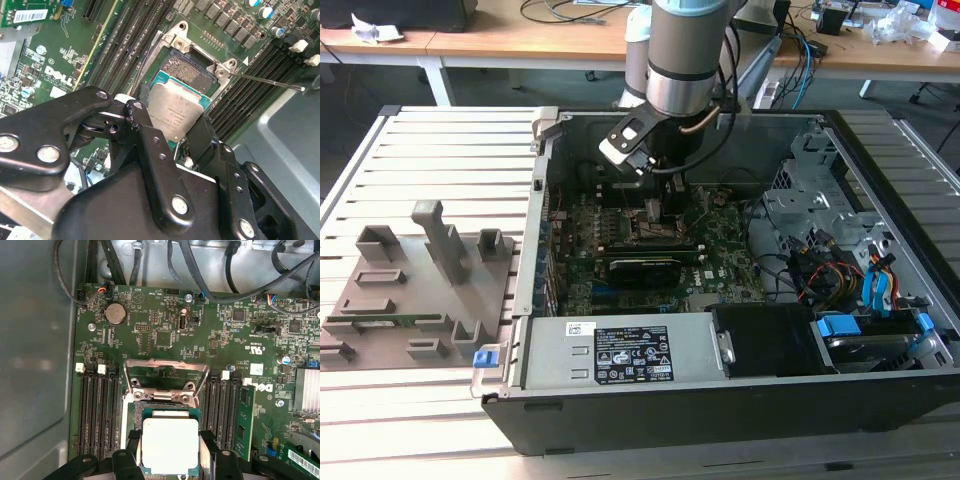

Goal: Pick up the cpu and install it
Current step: 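Place the cpu into insertion slot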

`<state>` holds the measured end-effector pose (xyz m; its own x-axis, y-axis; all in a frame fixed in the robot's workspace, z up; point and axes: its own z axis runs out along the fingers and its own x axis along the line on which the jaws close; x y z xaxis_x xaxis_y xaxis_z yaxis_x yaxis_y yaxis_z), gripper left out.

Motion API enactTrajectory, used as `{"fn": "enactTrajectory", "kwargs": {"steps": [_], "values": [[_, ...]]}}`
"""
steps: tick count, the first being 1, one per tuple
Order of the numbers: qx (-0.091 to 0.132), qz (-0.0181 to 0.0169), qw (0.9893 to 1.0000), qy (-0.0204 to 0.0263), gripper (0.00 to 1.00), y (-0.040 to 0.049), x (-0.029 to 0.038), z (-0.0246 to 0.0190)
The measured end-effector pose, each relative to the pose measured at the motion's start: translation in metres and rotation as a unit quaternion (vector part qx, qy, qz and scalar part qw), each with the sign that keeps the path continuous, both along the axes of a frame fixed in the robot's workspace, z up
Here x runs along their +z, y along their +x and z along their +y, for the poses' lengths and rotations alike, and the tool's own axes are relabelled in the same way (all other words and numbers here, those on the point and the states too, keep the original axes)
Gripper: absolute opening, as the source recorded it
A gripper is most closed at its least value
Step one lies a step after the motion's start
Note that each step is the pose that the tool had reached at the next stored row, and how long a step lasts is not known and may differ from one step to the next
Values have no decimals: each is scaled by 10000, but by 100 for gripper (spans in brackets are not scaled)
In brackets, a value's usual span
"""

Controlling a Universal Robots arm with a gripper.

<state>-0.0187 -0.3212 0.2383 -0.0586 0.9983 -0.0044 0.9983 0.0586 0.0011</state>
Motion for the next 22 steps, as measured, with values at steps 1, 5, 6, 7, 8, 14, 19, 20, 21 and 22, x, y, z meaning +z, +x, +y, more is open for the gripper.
{"fn": "enactTrajectory", "kwargs": {"steps": [1, 5, 6, 7, 8, 14, 19, 20, 21, 22], "values": [[0, 0, 10000, 0, 55, 0, -10, 0], [0, 0, 10000, 0, 55, 0, -73, 0], [0, 0, 10000, 0, 55, 0, -89, 0], [0, 0, 10000, 0, 55, 0, -105, 0], [0, 0, 10000, 0, 55, 0, -116, 0], [0, 0, 10000, -1, 55, -16, -207, 15], [-180, 0, 9998, -6, 55, -76, -261, 37], [-183, 0, 9998, -6, 55, -77, -270, 37], [-182, 0, 9998, -6, 55, -79, -286, 37], [-182, 0, 9998, -5, 55, -79, -308, 37]]}}
